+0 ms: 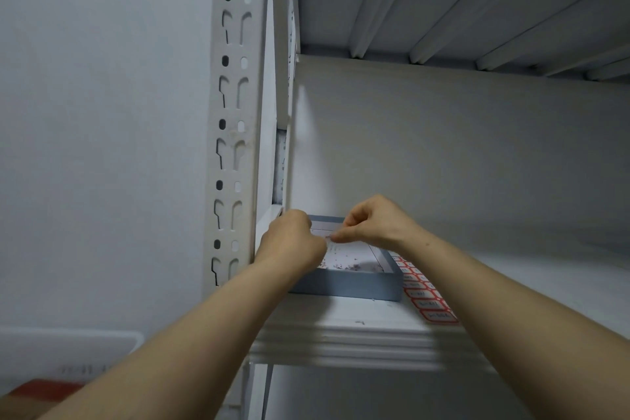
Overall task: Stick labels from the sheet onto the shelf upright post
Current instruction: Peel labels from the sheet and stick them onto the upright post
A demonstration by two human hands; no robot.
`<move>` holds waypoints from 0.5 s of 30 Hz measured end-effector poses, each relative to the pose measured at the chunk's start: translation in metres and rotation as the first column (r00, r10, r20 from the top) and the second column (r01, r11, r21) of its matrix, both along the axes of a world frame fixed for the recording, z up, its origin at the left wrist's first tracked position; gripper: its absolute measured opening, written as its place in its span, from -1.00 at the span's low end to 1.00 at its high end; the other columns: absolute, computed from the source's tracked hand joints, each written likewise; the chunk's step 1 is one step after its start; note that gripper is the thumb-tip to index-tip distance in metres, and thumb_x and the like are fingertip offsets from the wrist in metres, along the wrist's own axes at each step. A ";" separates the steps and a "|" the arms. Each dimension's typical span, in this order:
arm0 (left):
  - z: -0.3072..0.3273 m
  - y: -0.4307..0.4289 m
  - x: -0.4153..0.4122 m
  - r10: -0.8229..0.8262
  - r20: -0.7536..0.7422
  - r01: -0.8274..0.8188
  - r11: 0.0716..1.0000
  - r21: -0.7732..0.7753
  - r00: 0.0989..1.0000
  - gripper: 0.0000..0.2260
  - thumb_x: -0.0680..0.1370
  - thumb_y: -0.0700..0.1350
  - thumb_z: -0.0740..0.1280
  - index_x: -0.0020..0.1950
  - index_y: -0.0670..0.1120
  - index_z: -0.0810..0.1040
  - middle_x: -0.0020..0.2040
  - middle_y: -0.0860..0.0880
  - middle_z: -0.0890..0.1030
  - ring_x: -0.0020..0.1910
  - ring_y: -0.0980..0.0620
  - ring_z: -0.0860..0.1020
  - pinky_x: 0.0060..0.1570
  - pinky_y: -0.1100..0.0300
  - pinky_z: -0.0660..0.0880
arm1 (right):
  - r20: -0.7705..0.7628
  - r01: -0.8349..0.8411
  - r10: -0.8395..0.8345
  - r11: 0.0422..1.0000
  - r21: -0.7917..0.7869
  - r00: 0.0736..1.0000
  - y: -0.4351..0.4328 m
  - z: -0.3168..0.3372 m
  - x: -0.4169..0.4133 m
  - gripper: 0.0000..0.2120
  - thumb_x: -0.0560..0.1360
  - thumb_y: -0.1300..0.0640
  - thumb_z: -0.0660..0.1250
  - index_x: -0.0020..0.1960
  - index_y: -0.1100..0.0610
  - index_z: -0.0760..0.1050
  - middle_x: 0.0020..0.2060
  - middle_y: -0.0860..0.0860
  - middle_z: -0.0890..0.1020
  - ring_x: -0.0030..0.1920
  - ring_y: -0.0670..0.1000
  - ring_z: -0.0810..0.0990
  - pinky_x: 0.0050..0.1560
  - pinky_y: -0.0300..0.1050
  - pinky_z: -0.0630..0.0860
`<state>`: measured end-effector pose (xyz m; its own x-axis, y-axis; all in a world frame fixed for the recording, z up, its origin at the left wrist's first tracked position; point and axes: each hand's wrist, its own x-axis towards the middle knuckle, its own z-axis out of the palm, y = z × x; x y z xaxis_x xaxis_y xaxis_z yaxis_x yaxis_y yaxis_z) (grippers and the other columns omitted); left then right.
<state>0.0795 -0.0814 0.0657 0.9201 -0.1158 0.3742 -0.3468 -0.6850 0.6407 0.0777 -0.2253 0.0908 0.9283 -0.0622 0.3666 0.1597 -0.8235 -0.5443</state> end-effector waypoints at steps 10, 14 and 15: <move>-0.001 -0.007 -0.005 -0.047 0.009 0.047 0.998 0.053 0.999 -0.76 0.41 -0.35 0.15 -0.42 -0.15 0.22 -0.43 -0.13 0.23 -0.42 -0.05 0.25 -0.42 0.19 0.13 | 0.015 0.102 -0.103 0.934 -0.343 0.995 0.007 -0.011 0.001 -0.72 0.46 -0.14 0.36 -0.18 0.06 0.67 -0.31 -0.03 0.69 -0.32 -0.06 0.64 -0.15 -0.18 0.56; -0.004 -0.009 -0.003 -0.054 0.035 0.051 0.997 0.065 0.998 -0.71 0.39 -0.37 0.15 -0.42 -0.10 0.15 -0.43 -0.04 0.18 -0.40 0.00 0.18 -0.39 0.18 0.11 | -0.052 0.008 -0.030 0.927 -0.376 0.998 0.006 -0.014 0.004 -0.82 0.43 0.18 0.41 -0.02 -0.03 0.67 -0.02 -0.04 0.67 0.01 0.02 0.61 0.05 -0.08 0.54; -0.004 -0.009 -0.002 -0.053 0.037 0.050 0.996 0.068 0.998 -0.71 0.39 -0.37 0.15 -0.42 -0.10 0.14 -0.43 -0.04 0.18 -0.39 0.00 0.17 -0.38 0.17 0.11 | -0.046 0.020 -0.039 0.934 -0.357 0.998 0.007 -0.014 0.003 -0.90 0.42 0.14 0.42 -0.11 -0.02 0.67 -0.13 -0.04 0.67 -0.07 0.02 0.61 -0.02 -0.09 0.55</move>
